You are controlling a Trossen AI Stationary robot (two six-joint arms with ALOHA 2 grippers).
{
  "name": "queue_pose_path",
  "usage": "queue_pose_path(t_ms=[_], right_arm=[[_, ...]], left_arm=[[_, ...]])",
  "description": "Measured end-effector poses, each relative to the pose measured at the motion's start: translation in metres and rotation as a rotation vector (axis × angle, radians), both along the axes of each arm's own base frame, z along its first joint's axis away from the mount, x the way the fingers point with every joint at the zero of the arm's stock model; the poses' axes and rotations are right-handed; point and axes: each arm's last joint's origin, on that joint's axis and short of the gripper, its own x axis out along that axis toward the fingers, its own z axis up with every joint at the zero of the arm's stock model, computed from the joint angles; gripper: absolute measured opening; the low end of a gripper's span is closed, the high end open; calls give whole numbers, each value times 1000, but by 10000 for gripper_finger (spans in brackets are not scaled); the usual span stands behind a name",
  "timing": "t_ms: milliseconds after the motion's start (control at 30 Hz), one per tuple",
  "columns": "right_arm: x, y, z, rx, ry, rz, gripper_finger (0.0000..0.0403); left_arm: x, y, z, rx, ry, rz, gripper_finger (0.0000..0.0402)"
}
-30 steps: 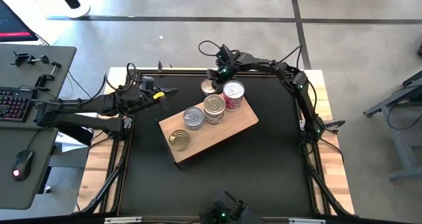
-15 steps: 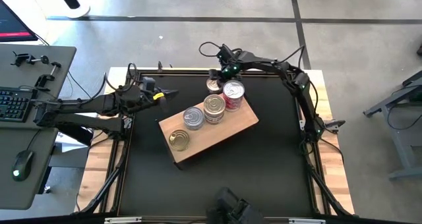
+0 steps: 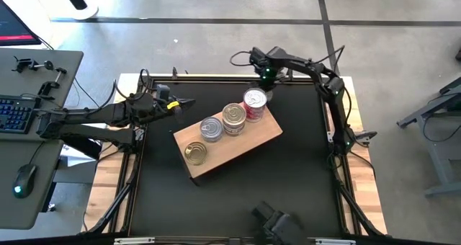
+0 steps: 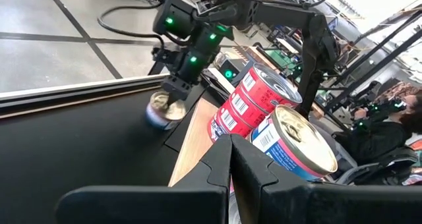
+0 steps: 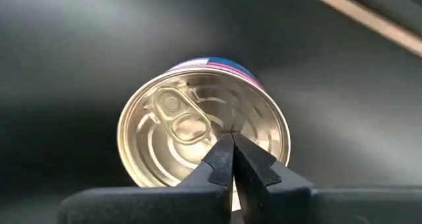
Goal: Stack canned seafood by type on shelf
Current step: Stack the blue tuna can on the top of the other blue tuna can on the shelf
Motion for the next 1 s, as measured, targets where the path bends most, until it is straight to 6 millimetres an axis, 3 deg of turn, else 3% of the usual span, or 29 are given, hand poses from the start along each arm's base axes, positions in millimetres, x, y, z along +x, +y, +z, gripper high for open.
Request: queue_pose_path(t_ms=[200, 400, 700, 1000], right_arm=[[-46, 2, -2, 9, 128, -24, 0], [-94, 32, -4, -24, 85, -138, 0], [-154, 112, 2, -63, 19, -324, 0], [-170, 188, -2, -58, -83, -431, 0]], left_arm=[[0, 0, 0, -2, -1, 0, 0], [0, 0, 0, -17, -11, 5, 0], [0, 2, 0, -18, -13, 20, 0], [0, 5, 3, -27, -46, 40, 0]])
